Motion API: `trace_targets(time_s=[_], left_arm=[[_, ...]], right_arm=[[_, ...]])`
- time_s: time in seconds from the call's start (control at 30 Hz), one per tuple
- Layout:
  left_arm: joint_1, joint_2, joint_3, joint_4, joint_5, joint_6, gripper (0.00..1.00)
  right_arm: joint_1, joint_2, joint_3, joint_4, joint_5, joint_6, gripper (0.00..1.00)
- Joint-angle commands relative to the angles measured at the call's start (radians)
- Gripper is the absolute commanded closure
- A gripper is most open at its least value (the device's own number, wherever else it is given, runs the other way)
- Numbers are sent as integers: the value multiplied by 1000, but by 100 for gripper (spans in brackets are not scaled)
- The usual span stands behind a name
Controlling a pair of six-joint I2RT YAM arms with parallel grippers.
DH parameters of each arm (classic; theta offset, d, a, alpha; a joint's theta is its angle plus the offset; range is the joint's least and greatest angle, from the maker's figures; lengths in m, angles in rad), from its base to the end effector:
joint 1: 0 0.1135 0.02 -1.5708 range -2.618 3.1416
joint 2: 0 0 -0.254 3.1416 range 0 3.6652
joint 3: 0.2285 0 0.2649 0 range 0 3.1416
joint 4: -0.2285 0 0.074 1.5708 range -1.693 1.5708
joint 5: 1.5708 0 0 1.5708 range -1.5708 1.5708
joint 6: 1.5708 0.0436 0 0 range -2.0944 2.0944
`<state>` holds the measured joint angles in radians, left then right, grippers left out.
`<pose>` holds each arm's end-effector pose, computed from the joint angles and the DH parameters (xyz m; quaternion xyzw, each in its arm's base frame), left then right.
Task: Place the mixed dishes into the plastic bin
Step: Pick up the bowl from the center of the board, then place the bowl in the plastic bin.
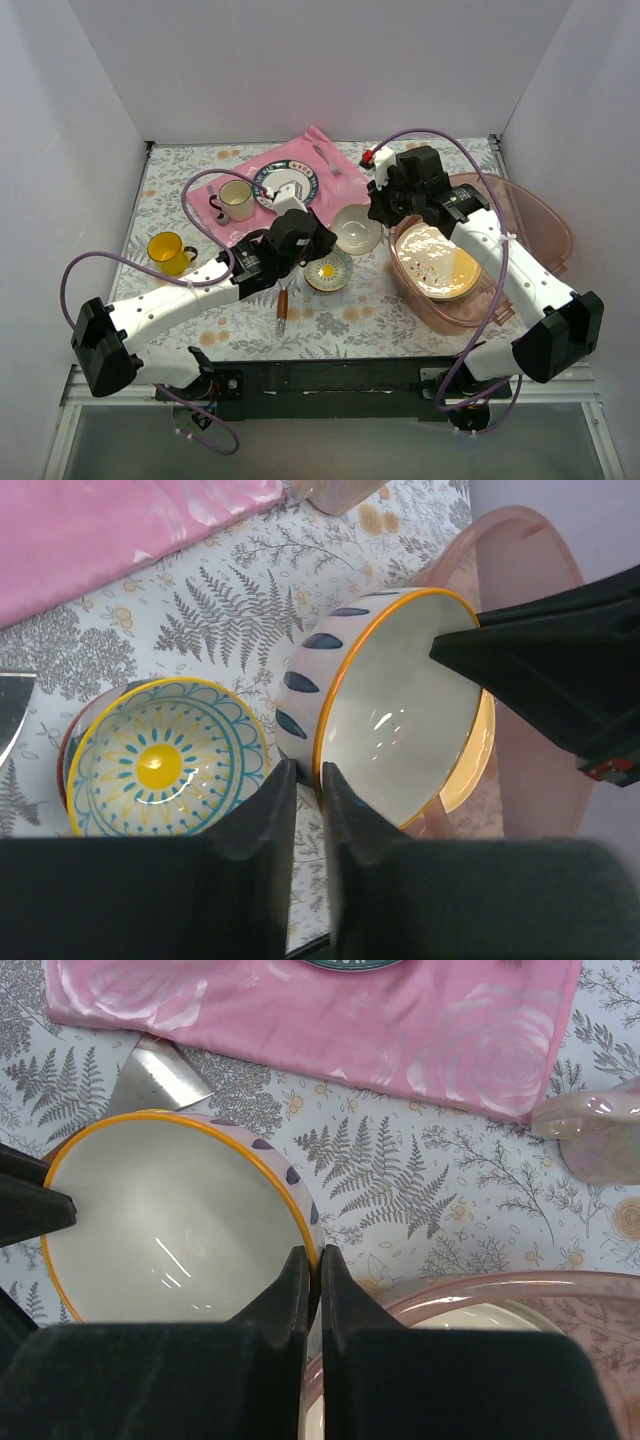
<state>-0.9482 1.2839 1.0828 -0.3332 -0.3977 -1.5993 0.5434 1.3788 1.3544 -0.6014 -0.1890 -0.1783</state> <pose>0.1952 -0.2430 0.3062 -0.3651 0.7755 -0.4141 0.3062 0.2745 0.1754 0.3481 -0.3532 0.8142 0.1649 0.4303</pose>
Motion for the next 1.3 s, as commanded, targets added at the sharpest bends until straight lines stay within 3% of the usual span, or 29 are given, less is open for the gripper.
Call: trace_targets(time_s=[0.0, 0.03, 0.13, 0.27, 0.4, 0.57, 0.73, 0.93, 1.27], left_arm=[[6, -89, -38, 120, 10, 27, 77], [6, -98, -53, 123, 13, 42, 57], [8, -158, -92, 141, 25, 82, 23], [9, -234, -139, 161, 36, 151, 2], [11, -296, -170, 140, 54, 249, 2], [12, -394, -219, 92, 36, 346, 2], [15, -474, -274, 10, -36, 381, 2], [19, -567, -356, -32, -66, 357, 2], [17, -640, -417, -56, -93, 326, 2]], right_arm=[[7, -30, 49, 15, -43, -27, 99], [3, -38, 51, 12, -44, -41, 99], [-32, -56, 49, -1, -101, -55, 99], [-129, -76, 54, -41, -291, -131, 99], [-269, -110, 45, -75, -533, -190, 99], [-451, -175, 2, -35, -546, -146, 99], [-647, -221, -116, 98, -469, -12, 99], [-789, -236, -201, 230, -386, 91, 99], [-820, -144, -212, 307, -47, 256, 99]])
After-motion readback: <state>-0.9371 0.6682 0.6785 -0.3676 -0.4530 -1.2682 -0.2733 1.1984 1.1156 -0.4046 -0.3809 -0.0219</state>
